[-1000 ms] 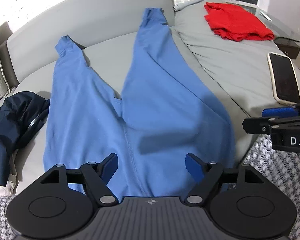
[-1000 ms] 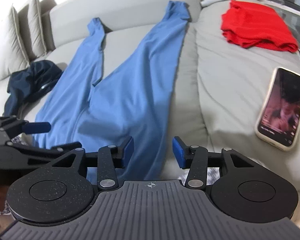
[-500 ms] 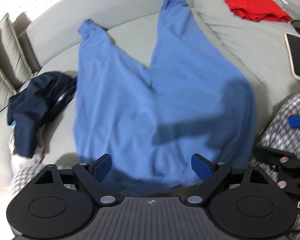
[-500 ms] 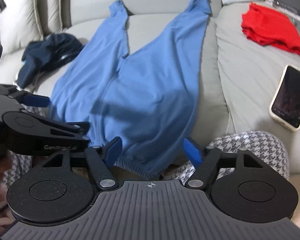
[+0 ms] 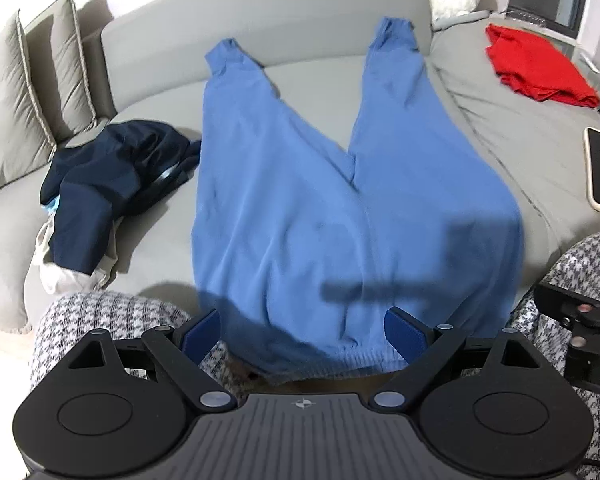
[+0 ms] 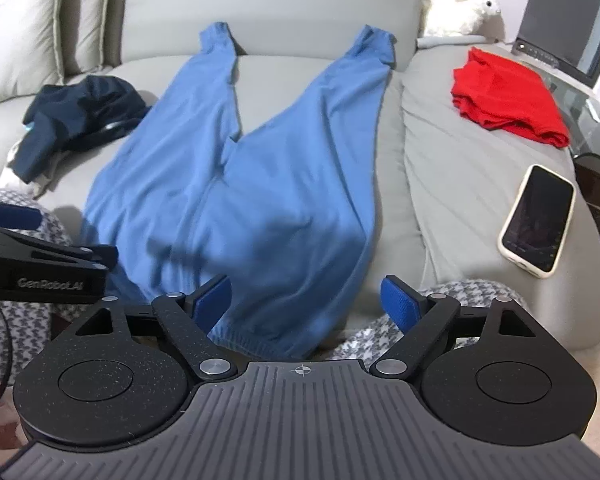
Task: Fold clothes
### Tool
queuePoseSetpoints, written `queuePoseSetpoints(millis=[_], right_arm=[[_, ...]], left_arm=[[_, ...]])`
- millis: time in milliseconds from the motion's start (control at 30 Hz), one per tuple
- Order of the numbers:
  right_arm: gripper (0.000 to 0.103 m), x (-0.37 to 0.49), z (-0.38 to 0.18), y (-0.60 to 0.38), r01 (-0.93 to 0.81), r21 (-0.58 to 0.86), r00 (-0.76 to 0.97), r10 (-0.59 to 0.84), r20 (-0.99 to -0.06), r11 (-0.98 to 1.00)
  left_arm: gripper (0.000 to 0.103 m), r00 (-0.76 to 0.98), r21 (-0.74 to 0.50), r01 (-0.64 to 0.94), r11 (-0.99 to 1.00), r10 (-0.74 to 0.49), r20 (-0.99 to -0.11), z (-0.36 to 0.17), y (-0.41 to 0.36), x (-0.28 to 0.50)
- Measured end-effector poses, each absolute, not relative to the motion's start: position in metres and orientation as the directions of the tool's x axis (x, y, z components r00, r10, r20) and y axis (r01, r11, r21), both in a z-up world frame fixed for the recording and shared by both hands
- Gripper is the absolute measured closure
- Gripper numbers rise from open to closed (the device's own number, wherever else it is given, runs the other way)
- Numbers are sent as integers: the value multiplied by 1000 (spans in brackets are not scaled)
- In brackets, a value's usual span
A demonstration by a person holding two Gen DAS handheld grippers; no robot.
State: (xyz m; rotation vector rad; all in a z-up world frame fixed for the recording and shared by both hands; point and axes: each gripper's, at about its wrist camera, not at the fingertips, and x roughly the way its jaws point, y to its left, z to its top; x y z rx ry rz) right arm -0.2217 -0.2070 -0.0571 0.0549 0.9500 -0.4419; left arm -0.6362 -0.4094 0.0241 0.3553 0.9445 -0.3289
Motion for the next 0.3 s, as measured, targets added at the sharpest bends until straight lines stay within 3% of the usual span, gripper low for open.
queuePoseSetpoints(millis=[167,300], right_arm=[[17,-221,-58,-206,385,-151,492,-341,-801,911],[17,-219,-59,-205,379,-161,485,-343,-805,911]], left_arm=[[13,534,119,436,892,-150,-832,46,-511,-753],[13,525,110,438,892,-154,-837,29,-498,-721]])
